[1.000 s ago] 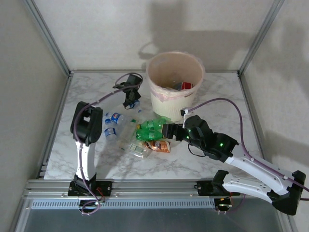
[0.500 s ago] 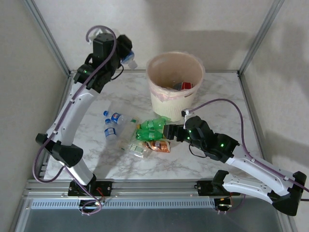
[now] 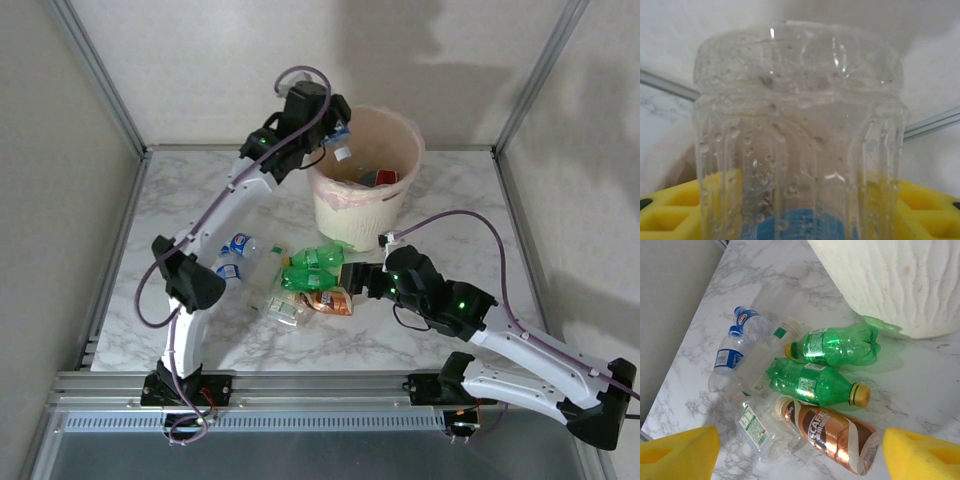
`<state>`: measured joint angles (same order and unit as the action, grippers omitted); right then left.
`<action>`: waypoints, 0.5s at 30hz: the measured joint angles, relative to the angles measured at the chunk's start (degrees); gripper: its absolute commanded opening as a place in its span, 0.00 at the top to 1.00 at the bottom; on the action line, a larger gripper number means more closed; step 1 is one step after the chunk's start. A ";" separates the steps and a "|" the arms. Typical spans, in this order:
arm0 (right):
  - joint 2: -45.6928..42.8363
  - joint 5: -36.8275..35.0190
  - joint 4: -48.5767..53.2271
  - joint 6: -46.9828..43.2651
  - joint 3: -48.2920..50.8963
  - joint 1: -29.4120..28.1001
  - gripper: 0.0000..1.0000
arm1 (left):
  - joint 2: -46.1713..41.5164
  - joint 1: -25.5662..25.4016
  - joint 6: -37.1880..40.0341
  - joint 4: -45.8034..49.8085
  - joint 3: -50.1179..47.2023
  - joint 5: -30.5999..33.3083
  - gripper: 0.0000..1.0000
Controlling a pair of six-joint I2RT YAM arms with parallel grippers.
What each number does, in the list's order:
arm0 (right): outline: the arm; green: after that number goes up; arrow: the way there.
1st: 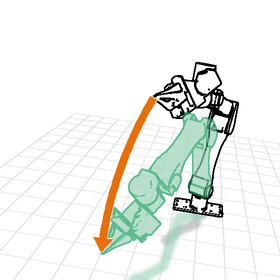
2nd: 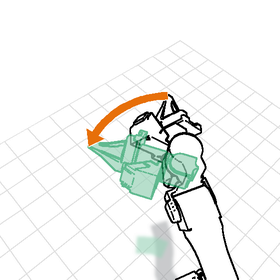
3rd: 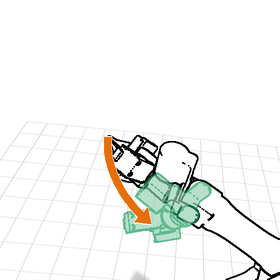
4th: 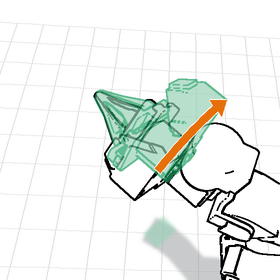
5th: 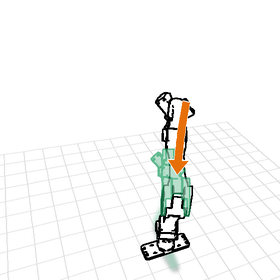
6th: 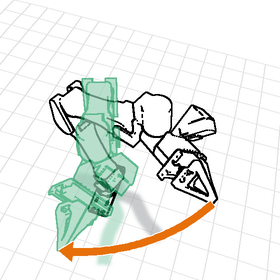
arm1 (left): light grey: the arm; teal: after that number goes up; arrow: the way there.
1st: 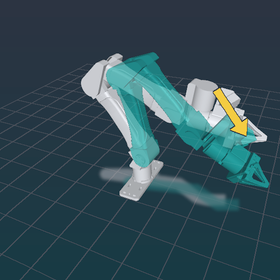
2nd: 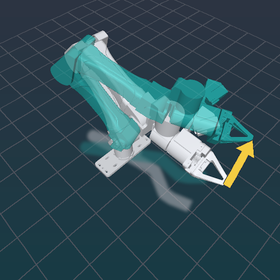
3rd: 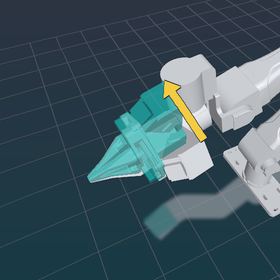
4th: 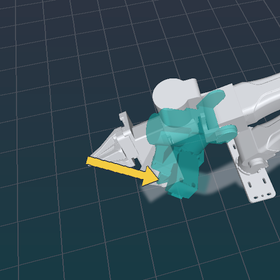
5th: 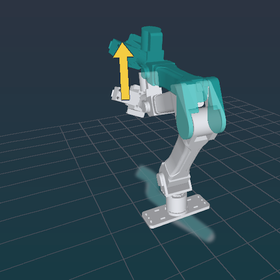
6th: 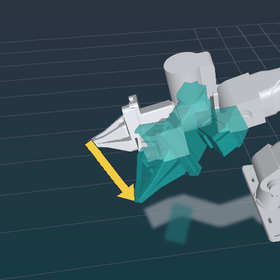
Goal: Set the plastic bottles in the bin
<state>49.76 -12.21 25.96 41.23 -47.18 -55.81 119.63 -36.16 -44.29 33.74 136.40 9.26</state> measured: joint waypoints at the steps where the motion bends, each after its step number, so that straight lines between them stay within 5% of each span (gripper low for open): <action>1: -0.22 0.02 0.00 0.15 0.04 0.00 0.15 | 0.85 -0.13 0.02 0.13 0.00 -0.22 0.41; 10: -1.07 0.00 0.09 0.39 0.33 0.00 0.15 | 1.49 -0.79 1.55 1.09 0.00 -0.24 0.23; 15: -1.07 0.00 0.07 0.39 0.33 0.00 0.15 | 1.16 -1.22 2.54 1.18 0.00 0.81 0.21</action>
<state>48.69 -12.21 26.02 41.63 -46.85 -55.81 120.79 -37.39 -41.76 34.92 136.40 10.07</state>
